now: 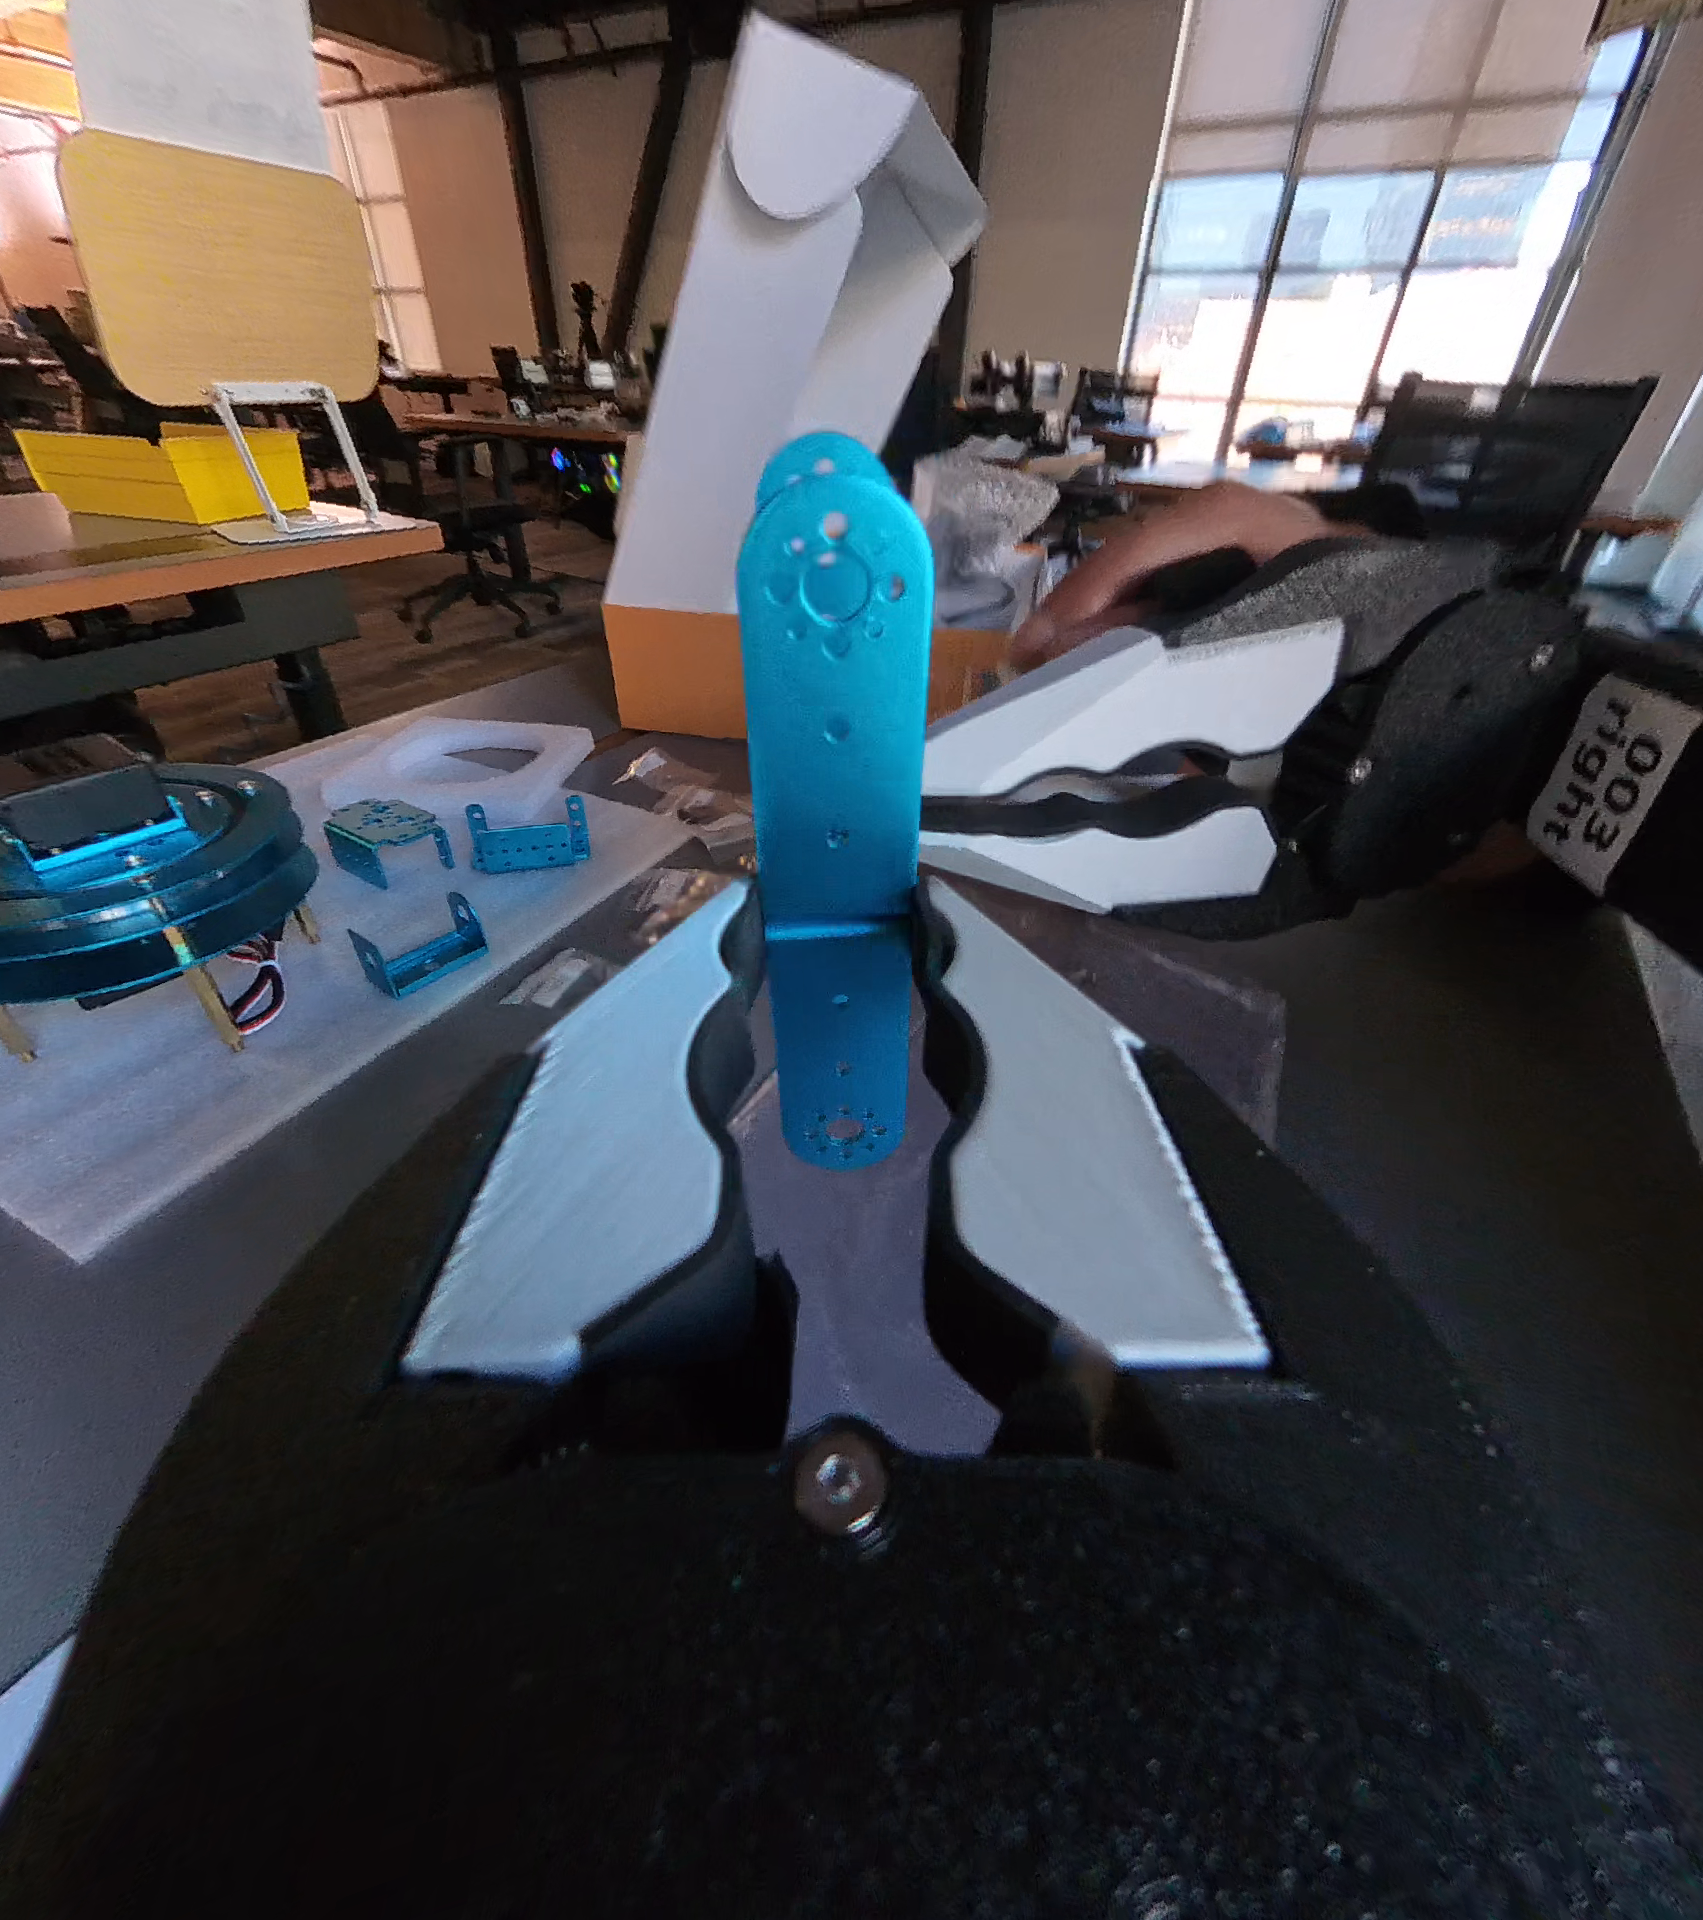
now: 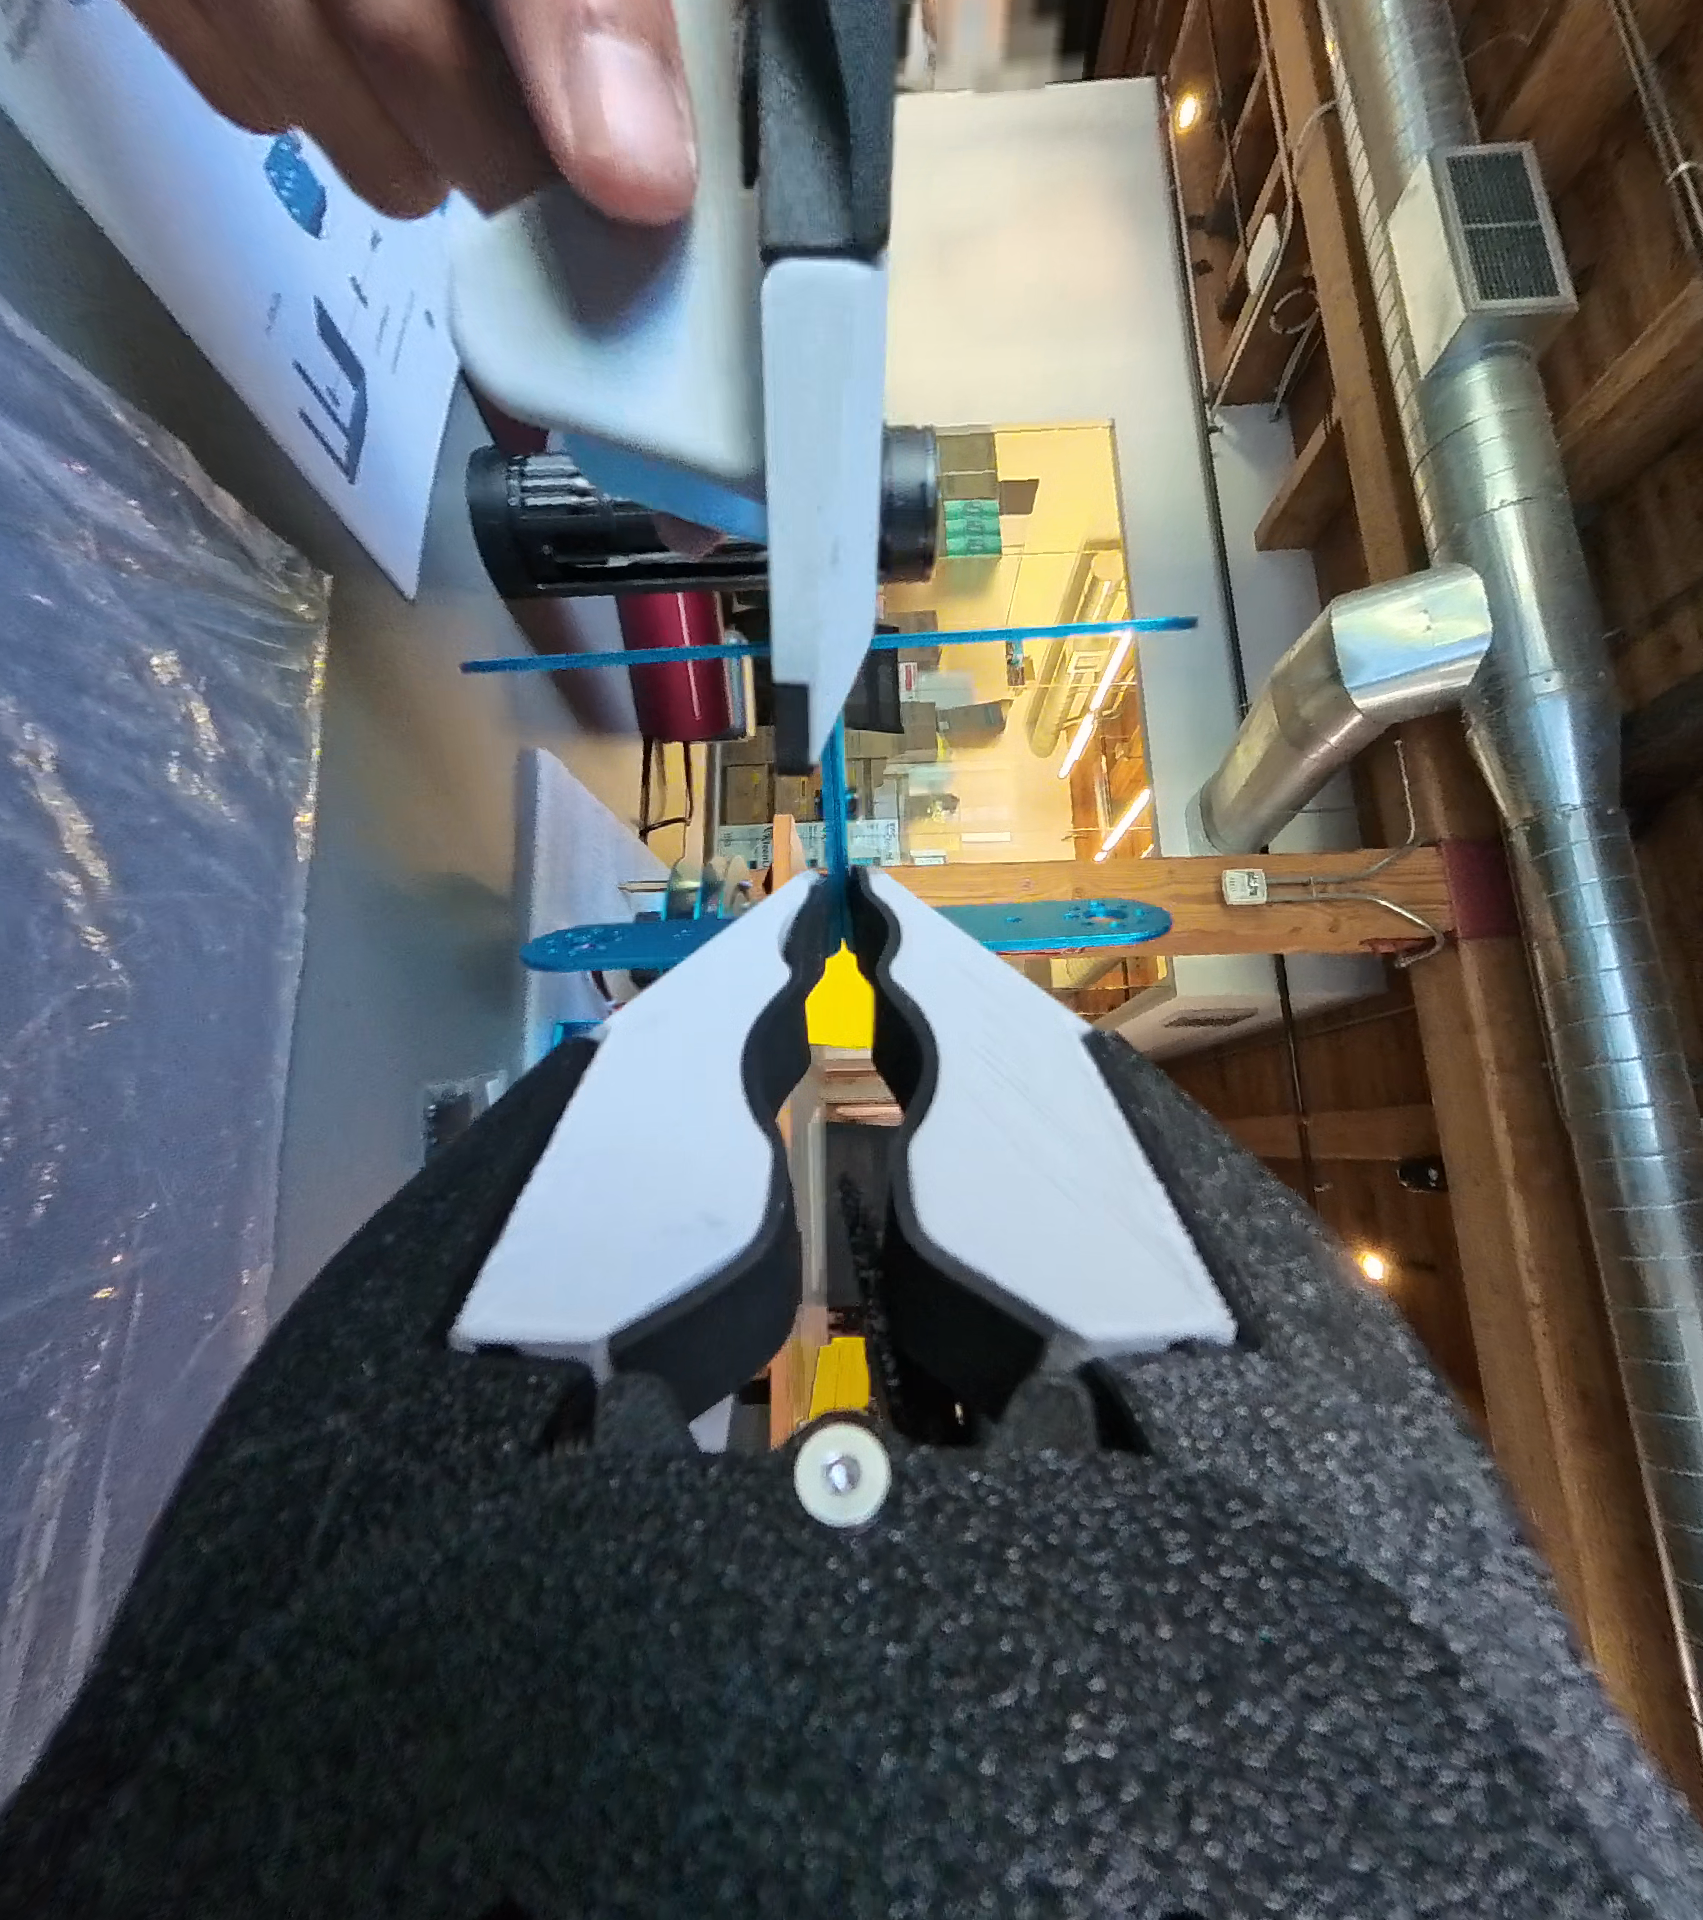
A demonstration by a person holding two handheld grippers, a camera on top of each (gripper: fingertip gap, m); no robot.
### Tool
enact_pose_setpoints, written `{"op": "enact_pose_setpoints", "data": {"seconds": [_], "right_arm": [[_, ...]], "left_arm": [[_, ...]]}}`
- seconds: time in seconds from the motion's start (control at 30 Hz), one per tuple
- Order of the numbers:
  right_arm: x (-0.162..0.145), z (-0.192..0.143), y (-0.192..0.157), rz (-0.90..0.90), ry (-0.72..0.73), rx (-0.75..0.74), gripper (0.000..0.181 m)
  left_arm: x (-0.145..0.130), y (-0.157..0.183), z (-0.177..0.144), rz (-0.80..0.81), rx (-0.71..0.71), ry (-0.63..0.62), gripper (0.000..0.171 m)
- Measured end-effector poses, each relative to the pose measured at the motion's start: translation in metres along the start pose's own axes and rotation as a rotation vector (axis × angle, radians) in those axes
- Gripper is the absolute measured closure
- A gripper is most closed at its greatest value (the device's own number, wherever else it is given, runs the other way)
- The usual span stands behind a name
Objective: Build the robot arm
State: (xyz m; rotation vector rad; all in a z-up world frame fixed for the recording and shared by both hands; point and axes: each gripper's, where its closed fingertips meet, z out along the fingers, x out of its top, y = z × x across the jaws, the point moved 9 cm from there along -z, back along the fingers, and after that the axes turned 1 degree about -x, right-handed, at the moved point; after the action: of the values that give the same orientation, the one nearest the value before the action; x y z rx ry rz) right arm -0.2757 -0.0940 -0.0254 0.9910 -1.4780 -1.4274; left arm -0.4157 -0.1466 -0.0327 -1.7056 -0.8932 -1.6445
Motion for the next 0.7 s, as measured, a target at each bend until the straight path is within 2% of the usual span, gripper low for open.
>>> {"op": "enact_pose_setpoints", "data": {"seconds": [0.17,0.43,0.7], "right_arm": [[-0.002,-0.006,-0.023,-0.046,-0.01,0.037,0.178],[-0.006,-0.025,-0.068,-0.068,-0.006,0.149,0.178],[-0.006,-0.03,-0.076,-0.065,0.012,0.072,0.178]], "left_arm": [[-0.019,0.001,0.008,0.053,-0.025,-0.14,0.145],[-0.054,0.006,0.024,0.03,-0.138,-0.396,0.145],[-0.053,0.01,0.024,0.094,-0.138,-0.415,0.144]]}}
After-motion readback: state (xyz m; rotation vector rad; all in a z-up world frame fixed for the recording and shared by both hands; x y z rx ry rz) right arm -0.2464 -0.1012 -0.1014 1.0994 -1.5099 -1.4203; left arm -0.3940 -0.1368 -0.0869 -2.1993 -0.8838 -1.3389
